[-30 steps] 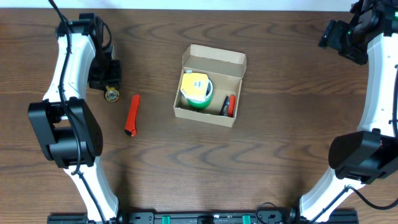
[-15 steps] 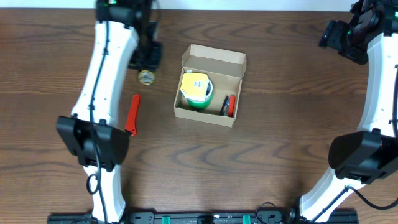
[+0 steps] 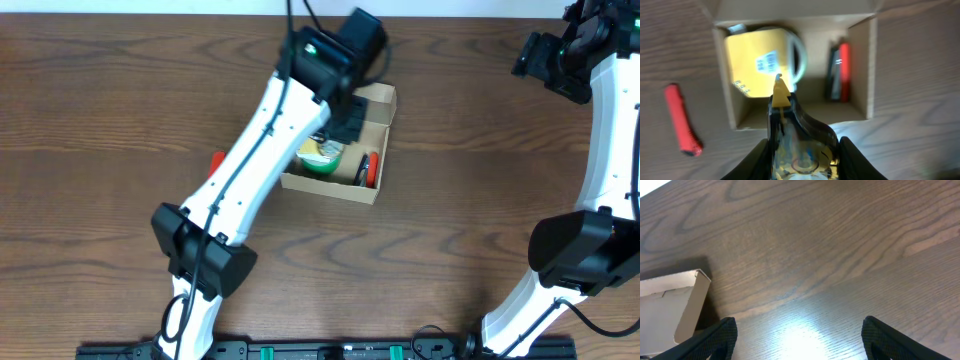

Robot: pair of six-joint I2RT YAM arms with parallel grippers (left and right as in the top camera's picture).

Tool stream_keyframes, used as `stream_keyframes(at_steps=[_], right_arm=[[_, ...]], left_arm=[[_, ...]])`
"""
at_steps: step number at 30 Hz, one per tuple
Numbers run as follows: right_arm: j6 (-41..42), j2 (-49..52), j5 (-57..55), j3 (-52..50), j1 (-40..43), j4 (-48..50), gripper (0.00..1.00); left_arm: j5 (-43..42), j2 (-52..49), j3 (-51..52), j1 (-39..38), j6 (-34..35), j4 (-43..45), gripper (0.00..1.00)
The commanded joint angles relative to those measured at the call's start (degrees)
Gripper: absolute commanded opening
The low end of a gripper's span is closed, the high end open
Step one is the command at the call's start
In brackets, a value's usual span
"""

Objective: Pack container
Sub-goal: 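Carry correction tape into the box beside the stapler and release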

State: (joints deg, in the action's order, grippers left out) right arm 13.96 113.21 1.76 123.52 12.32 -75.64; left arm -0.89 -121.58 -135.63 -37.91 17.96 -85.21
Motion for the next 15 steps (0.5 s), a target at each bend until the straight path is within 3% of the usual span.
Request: stream_keyframes(at_steps=[1, 15], right_arm=[[-0.7, 0.4, 0.2, -0.4, -0.8, 0.0, 0.82], [-0.7, 0.4, 0.2, -0.4, -0.8, 0.0, 0.82]], left_arm=[[1.6, -0.3, -0.4, -2.0, 5.4, 1.7, 0.06], [-0.2, -11.2, 0.0, -5.1, 2.7, 4.3, 0.06]])
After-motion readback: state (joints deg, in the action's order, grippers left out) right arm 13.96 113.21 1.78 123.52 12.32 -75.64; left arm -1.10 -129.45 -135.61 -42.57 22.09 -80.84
